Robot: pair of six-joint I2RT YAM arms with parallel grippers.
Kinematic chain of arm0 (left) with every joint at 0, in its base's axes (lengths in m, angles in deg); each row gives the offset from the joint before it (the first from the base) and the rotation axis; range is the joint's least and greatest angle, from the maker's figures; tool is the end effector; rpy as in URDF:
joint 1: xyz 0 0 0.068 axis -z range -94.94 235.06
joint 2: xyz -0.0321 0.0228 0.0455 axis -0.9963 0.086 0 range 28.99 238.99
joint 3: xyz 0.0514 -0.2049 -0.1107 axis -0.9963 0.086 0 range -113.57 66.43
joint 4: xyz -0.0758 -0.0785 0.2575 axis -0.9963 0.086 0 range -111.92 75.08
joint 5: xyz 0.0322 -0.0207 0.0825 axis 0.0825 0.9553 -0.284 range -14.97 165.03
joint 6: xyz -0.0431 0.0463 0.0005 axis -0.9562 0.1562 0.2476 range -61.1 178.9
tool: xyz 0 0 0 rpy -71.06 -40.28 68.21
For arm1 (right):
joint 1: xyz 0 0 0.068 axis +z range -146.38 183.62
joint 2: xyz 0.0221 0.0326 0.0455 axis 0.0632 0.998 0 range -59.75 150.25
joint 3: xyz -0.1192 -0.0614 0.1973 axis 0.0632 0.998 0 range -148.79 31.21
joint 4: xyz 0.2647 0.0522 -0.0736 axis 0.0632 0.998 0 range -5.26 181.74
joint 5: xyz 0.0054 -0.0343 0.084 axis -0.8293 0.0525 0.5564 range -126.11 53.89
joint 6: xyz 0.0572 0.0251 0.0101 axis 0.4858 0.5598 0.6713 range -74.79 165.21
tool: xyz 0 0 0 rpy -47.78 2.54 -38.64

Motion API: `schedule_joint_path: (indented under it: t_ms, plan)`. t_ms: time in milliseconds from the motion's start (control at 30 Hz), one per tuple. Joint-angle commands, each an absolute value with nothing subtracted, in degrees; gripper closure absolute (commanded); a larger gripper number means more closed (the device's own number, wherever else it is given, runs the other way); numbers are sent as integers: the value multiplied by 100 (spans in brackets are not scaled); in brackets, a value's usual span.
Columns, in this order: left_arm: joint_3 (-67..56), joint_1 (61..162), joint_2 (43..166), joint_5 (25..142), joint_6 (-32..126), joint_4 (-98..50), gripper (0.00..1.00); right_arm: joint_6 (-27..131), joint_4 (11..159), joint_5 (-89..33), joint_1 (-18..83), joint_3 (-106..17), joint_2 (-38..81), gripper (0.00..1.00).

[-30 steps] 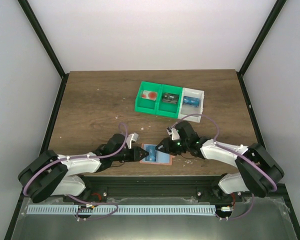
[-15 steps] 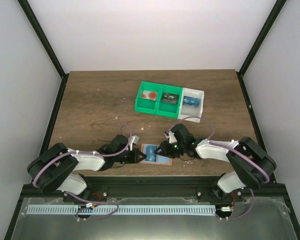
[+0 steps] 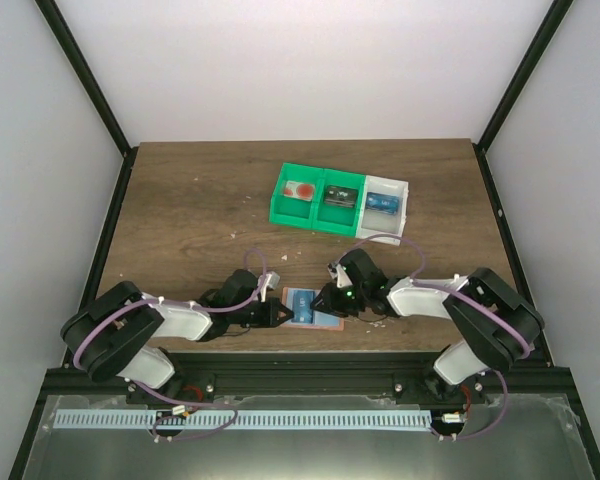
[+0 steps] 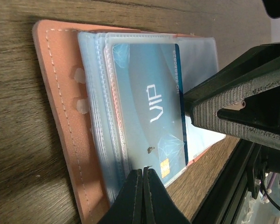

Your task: Take the credit cards out of the card holder

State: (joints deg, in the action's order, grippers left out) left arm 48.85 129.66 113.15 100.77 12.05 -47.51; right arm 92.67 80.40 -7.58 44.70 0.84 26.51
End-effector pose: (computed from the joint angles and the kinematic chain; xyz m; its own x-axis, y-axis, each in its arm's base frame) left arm 0.1602 -0.1875 0.0447 -0.9512 0.0148 -0.3083 0.2513 0.6173 -0.7455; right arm 0.1924 0.1986 0.0648 -0.9895 -0.0037 -0.1448 -0.1066 0.6950 0.7110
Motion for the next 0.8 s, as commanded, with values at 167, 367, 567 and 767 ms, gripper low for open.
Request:
schedule_joint_path:
  t_ms: [167, 367, 567, 767]
  plan:
    - [4921, 12937, 11356, 10042, 1290, -4886, 100, 9301, 7693, -796, 4535, 64, 2791, 86]
    - [4930, 12941, 11353, 10039, 1269, -4899, 100, 9345, 7493, -722, 4537, 150, 2834, 88]
    - [4923, 12944, 11385, 10044, 1268, -4925, 100, 9363, 7400, -667, 4537, 185, 2883, 90]
    - [4937, 12943, 11389, 10039, 1263, -4919, 100, 9386, 7264, -596, 4537, 248, 2903, 99]
